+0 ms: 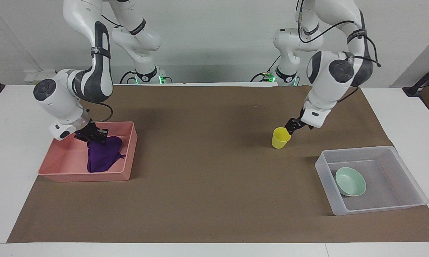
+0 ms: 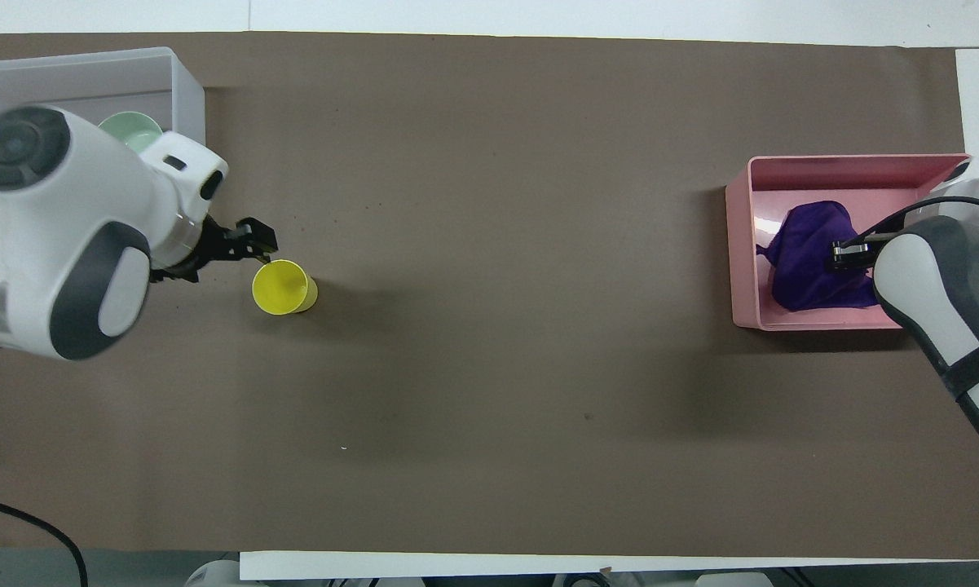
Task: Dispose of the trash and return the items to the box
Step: 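Grasp the yellow cup with the left gripper while the right gripper pushes the cloth, then carry the yellow cup into the clear box with the left gripper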
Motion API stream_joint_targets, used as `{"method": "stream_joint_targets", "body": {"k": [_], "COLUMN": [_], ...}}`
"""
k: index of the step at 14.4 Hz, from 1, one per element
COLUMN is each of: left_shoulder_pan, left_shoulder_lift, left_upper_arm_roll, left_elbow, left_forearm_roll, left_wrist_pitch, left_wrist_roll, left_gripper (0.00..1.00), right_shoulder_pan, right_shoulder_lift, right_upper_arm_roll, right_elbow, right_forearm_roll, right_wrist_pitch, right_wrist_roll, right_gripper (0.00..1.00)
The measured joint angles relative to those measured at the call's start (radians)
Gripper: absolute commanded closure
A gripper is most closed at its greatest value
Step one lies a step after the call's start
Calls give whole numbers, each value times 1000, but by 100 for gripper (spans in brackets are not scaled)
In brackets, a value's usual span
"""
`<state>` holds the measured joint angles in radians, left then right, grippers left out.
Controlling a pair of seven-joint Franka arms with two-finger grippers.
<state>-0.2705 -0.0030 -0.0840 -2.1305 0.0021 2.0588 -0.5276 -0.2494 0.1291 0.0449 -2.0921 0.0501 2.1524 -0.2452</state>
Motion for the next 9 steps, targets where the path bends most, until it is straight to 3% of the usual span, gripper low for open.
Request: {"method": "stream_joint_targets", "body": {"k": [1,2,3,4,9], "left_shoulder_pan": [-2,0,0,0,-8], "left_shoulder_lift": [-22,-36,-42,-42,-43], "left_upper_arm_roll": [1,5,9,12,8], "left_elbow": [-72,-128,-169,-197,-232], "left_forearm_roll": [0,0,0,0,0], "left_wrist_pitch": [55,106,151,184,224], "left_wrist_roll": [-8,-8,-11,-22,-56], "left_gripper": [1,24,73,99,100], "right_shoulder_pan": [3,7,9,10,75], "right_shoulder_lift": [-6,-15,-28,-44,-119], "right_upper_arm_roll": [0,1,2,4,14], "right_elbow": [3,11,27,48,146], "right_forearm_roll": [0,0,0,0,1], "right_wrist_pitch": [-6,-26,-60,-104,-262], "right_wrist_roll": [0,0,0,0,28], "right_gripper": [1,1,1,1,1]}}
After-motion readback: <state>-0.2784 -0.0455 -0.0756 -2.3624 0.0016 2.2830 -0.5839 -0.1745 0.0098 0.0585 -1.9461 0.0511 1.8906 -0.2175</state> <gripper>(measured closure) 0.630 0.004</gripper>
